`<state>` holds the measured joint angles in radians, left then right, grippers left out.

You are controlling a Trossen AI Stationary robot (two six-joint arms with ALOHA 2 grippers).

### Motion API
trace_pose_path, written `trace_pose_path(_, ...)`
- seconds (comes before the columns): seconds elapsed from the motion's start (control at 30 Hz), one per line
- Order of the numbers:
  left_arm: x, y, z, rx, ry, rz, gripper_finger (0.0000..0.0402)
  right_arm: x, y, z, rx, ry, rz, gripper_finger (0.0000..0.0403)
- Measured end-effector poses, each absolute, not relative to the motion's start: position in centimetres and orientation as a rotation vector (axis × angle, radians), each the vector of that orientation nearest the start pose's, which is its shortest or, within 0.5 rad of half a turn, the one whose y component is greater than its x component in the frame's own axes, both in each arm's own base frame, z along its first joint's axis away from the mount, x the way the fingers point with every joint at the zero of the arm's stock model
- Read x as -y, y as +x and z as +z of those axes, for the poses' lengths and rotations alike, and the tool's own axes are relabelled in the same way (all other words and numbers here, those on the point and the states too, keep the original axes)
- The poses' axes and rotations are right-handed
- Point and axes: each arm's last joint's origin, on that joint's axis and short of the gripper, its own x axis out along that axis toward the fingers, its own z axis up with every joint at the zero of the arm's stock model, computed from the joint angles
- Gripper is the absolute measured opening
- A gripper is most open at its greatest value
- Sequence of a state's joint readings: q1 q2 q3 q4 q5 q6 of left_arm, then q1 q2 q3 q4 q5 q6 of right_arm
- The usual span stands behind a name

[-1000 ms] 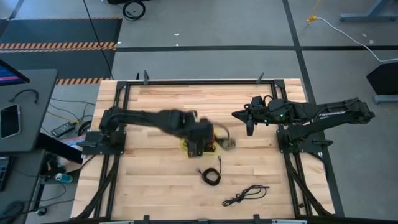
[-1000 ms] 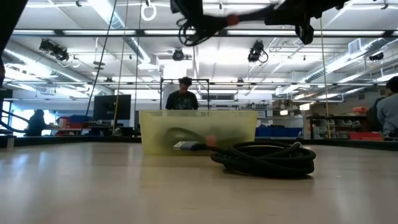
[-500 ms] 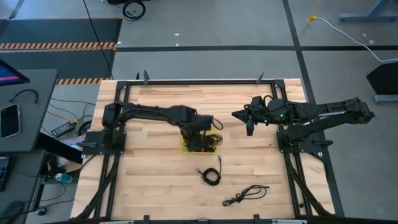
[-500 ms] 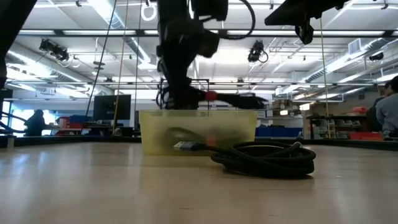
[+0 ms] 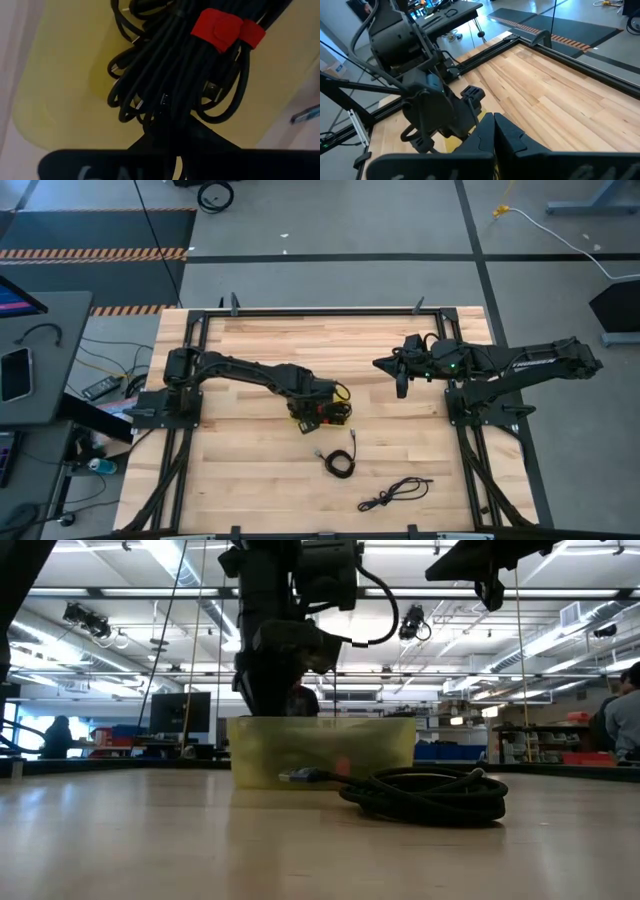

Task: Pick and place USB-C Cables
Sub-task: Put the black charger cable into the yellow bin, then adjust the yellow bin

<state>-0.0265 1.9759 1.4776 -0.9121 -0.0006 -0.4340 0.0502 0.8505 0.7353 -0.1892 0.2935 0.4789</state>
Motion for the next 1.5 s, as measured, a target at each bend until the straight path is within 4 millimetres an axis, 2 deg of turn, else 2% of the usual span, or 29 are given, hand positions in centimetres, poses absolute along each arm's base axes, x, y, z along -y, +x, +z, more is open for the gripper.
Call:
trace_pose_path(0.1,1.0,38.6,19.0,-1.369,-0.342,0.280,0.0032,-0.1,18.7,30.5,-0.237,0.421,-0.308,0.0002)
trace_pose_path(0.3,1.0,39.5,20.5,-1.309,-0.325,0.246,0.0123,-0.1,18.7,30.5,-0.237,0.421,-0.308,0.0002)
trace_pose_path(0.43,1.0,40.0,21.9,-1.284,-0.312,0.229,0.0163,-0.1,18.7,30.5,-0.237,0.421,-0.308,0.0002)
trace_pose_path(0.6,1.0,39.9,23.8,-1.312,-0.294,0.224,0.0187,-0.1,18.7,30.5,-0.237,0.420,-0.308,0.0002)
trace_pose_path(0.73,0.9,38.9,25.5,-1.398,-0.298,0.324,0.0190,-0.1,18.7,30.5,-0.238,0.420,-0.308,0.0002)
trace_pose_path(0.93,0.4,36.0,26.4,-1.603,-0.149,0.622,0.0177,-0.1,18.7,30.5,-0.238,0.418,-0.308,0.0002)
trace_pose_path(1.17,0.0,35.1,23.5,-1.692,-0.121,0.646,0.0151,-0.1,18.7,30.5,-0.240,0.411,-0.307,0.0002)
trace_pose_path(1.27,0.2,34.9,21.7,-1.713,-0.157,0.609,0.0113,-0.1,18.7,30.5,-0.240,0.410,-0.307,0.0002)
trace_pose_path(1.4,0.2,34.6,19.8,-1.721,-0.149,0.577,0.0029,-0.1,18.7,30.5,-0.242,0.411,-0.302,0.0002)
trace_pose_path(1.5,0.0,34.6,18.8,-1.700,-0.183,0.570,0.0010,-0.1,18.7,30.5,-0.242,0.411,-0.301,0.0002)
